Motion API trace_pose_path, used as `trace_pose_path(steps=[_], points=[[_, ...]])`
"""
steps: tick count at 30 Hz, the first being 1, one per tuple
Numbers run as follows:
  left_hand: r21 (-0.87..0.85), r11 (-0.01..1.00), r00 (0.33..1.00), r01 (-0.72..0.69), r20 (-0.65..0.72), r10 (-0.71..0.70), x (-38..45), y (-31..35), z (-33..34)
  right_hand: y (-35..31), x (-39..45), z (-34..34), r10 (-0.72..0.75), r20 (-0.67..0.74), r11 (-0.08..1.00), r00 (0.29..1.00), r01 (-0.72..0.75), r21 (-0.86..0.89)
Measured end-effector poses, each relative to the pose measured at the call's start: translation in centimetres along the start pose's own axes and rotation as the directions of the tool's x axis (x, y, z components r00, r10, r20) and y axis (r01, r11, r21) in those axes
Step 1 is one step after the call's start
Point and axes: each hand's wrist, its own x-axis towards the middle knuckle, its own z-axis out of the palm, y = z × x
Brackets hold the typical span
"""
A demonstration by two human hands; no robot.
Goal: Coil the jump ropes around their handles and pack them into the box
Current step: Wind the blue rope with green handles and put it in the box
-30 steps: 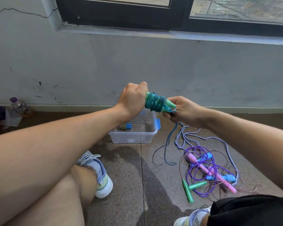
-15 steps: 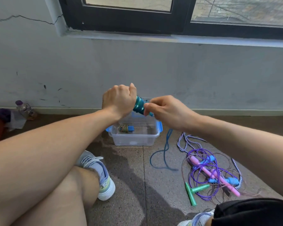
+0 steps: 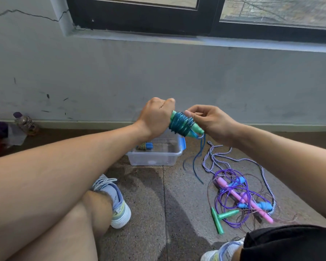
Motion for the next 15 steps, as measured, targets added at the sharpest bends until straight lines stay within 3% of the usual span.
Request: trace_pose_path(steps=[3,6,9,12,15], points=[[-0.048,0.991,0.987,0.124,-0.095,-0.128,0.4,0.0,0.6,1.3,0.2,1.2,0.076,0.007,0.997,0.997,-0.076,0.005],[-0.048,0.957,0.926,0.287,-0.244,-0.290,0.9,-0.1,0.7,1.8,-0.1,3.2,0.105,-0.012,0.994,0.994,-0.105,0.006],[0.005,0.912,0.857,0.411,-0.344,-0.384,1.8,-0.7,0.6,1.7,-1.1,5.8,0.142,0.111,0.966,0.984,-0.113,-0.233],[0.160,0.902,0.874,0.400,-0.364,-0.323,2.1,-2.0,0.4,0.6,-1.7,8.1,0.129,0.230,0.844,0.965,0.015,-0.535],[0.310,0.919,0.930,0.245,-0.344,-0.132,1.6,-3.0,-0.2,-1.2,-1.5,8.0,0.023,0.174,0.806,0.985,0.085,-0.586]])
